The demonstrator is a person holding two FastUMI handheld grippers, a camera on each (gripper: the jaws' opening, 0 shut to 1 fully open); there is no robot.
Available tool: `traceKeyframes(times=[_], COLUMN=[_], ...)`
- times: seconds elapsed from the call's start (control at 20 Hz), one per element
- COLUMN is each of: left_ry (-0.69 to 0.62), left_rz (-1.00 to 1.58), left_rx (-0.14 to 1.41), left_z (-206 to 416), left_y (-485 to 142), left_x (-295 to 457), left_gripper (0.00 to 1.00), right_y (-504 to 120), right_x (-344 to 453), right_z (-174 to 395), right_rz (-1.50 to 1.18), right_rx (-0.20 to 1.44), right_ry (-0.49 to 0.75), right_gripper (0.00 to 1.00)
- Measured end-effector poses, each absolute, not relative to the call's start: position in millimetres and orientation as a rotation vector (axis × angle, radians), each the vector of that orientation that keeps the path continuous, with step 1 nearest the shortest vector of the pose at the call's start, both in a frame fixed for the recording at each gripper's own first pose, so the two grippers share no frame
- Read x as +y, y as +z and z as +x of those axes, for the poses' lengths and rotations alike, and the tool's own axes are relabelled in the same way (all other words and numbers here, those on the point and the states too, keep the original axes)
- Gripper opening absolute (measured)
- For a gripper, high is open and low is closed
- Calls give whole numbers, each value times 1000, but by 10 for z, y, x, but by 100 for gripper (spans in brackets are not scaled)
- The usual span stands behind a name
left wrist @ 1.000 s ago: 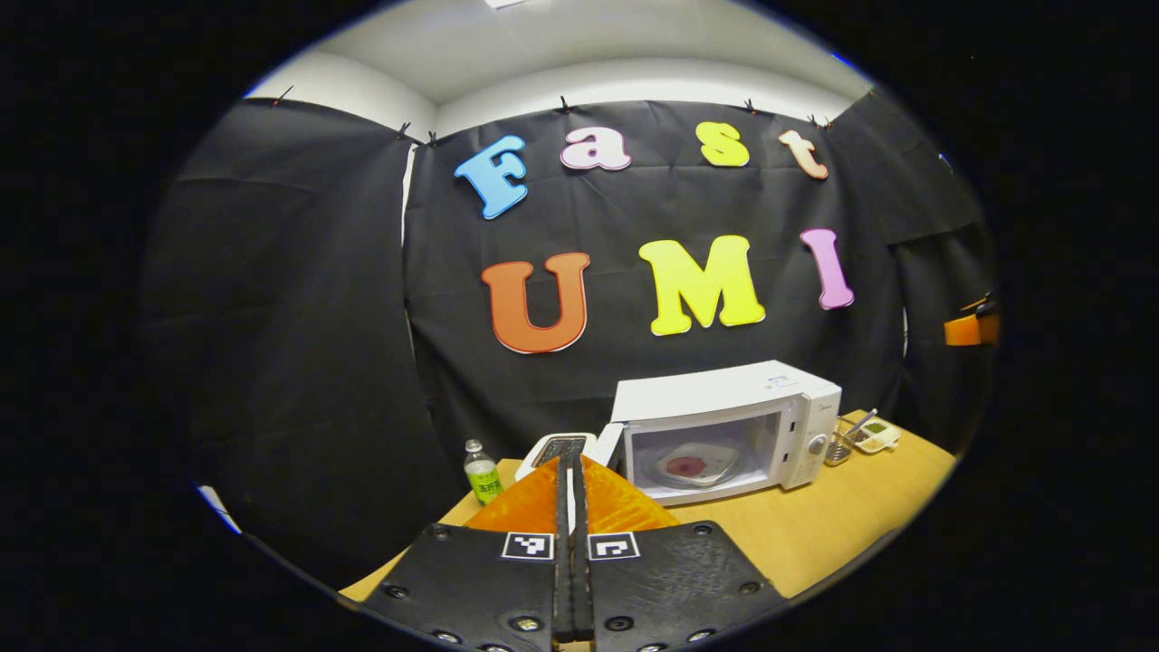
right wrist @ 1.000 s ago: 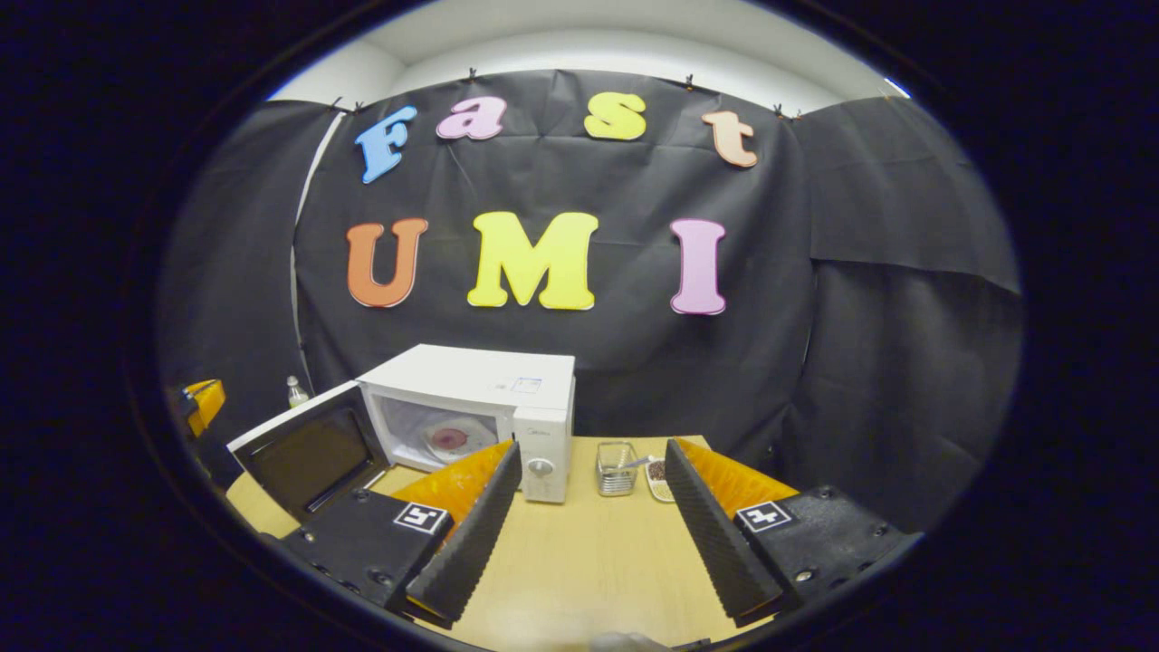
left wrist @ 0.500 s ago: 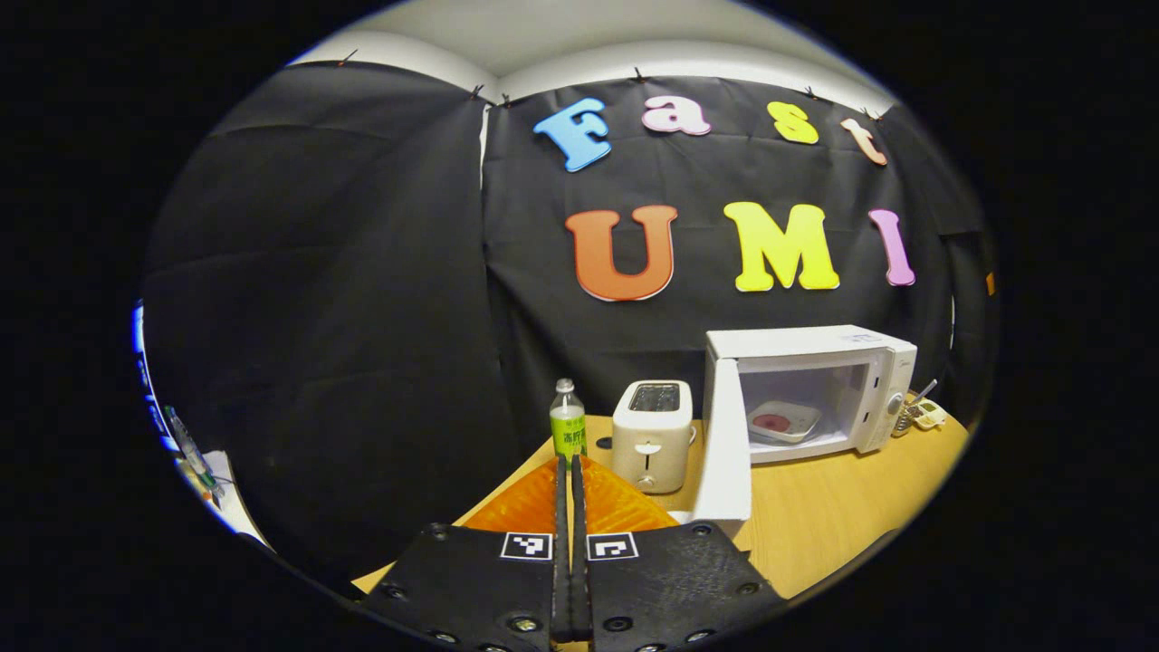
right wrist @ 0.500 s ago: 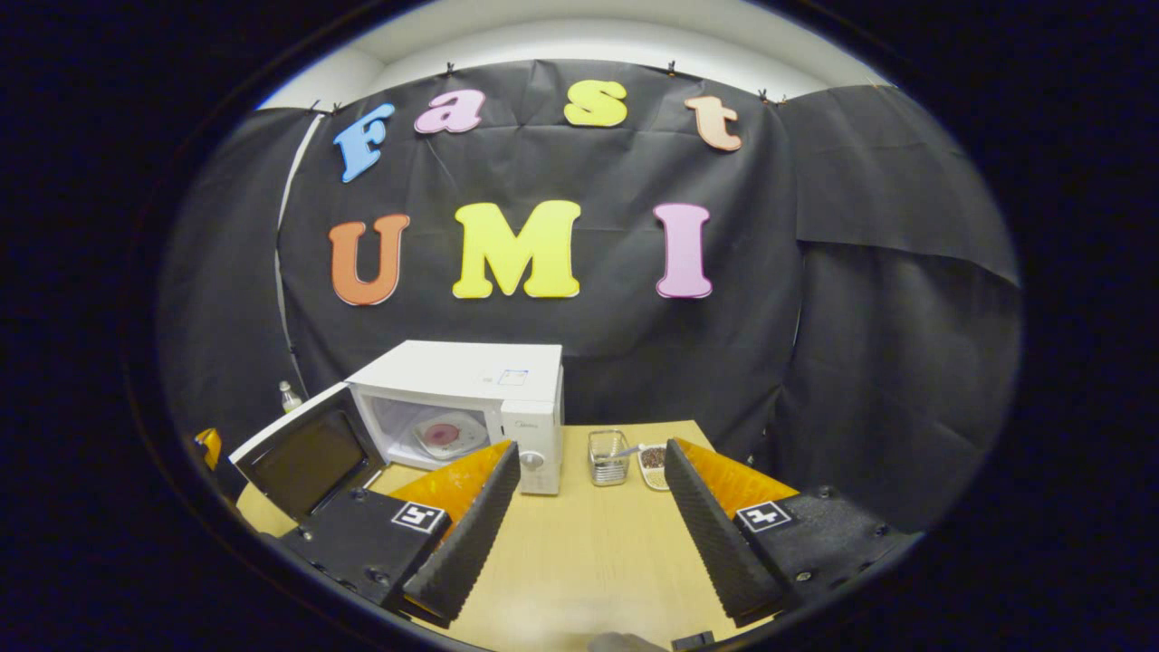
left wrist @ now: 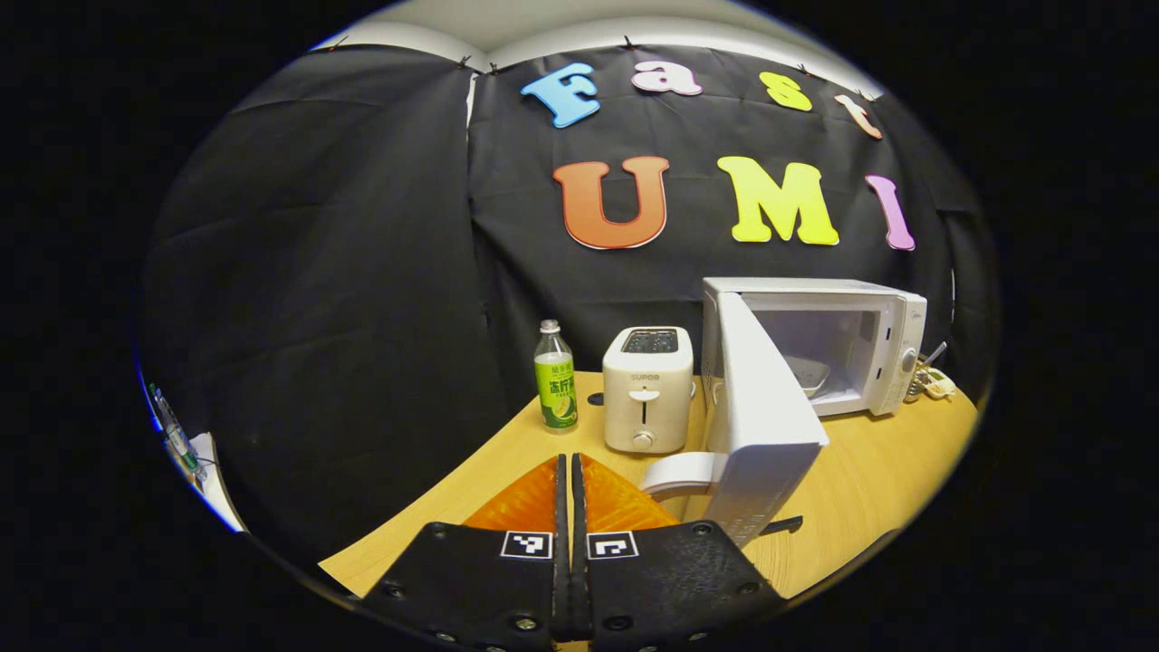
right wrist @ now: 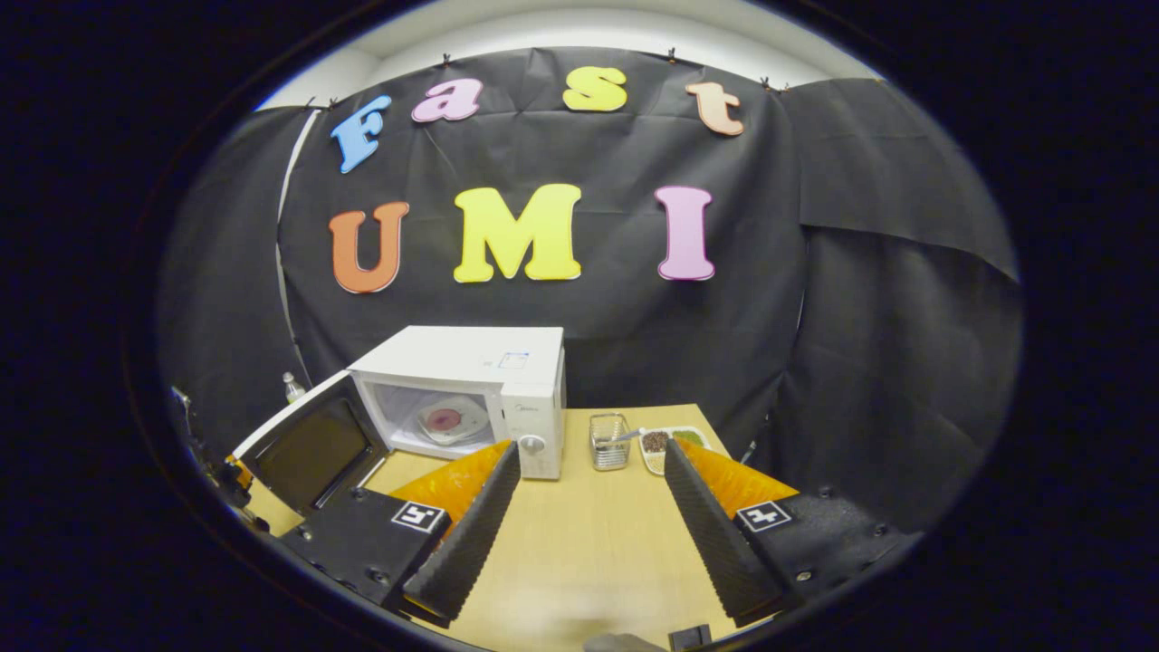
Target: Open the microwave oven with the left hand, put the food in, and close the microwave oven.
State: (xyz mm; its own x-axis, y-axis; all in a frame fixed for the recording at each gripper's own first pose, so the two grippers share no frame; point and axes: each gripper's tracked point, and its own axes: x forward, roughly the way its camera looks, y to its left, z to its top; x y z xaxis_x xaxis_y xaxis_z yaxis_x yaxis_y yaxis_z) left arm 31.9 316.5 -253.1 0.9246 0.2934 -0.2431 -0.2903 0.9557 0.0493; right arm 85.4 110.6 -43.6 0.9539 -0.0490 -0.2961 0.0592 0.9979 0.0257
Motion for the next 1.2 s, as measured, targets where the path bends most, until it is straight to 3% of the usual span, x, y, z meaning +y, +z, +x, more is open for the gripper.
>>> traceKeyframes(times=[0.05, 0.25, 0.3, 0.35, 0.65, 0.7, 0.85, 0.9, 1.2], left_ry=[288, 225, 204, 179, 65, 53, 10, -7, -79], left_rz=[6, 6, 20, 26, 0, -8, -15, -11, 9], left_rx=[250, 227, 210, 209, 190, 200, 198, 194, 196], left_z=[300, 293, 304, 334, 464, 483, 571, 593, 784], left_y=[-2521, -2420, -2367, -2361, -2300, -2335, -2318, -2305, -2313], left_x=[3145, 2799, 2688, 2560, 1887, 1776, 1474, 1376, 883], left_gripper=[0, 0, 0, 0, 0, 0, 0, 0, 0], right_y=[-442, -445, -443, -438, -438, -451, -440, -443, -443], right_x=[1101, 1100, 1099, 1097, 1097, 1098, 1067, 1057, 1002], right_z=[837, 759, 755, 759, 716, 708, 693, 697, 713], right_rz=[39, 61, 61, 62, 77, 79, 83, 83, 92], right_rx=[302, 315, 314, 315, 323, 330, 341, 342, 350], right_ry=[-57, -65, -68, -69, -70, -70, -78, -79, -95], right_gripper=[94, 94, 100, 94, 94, 100, 100, 94, 94])
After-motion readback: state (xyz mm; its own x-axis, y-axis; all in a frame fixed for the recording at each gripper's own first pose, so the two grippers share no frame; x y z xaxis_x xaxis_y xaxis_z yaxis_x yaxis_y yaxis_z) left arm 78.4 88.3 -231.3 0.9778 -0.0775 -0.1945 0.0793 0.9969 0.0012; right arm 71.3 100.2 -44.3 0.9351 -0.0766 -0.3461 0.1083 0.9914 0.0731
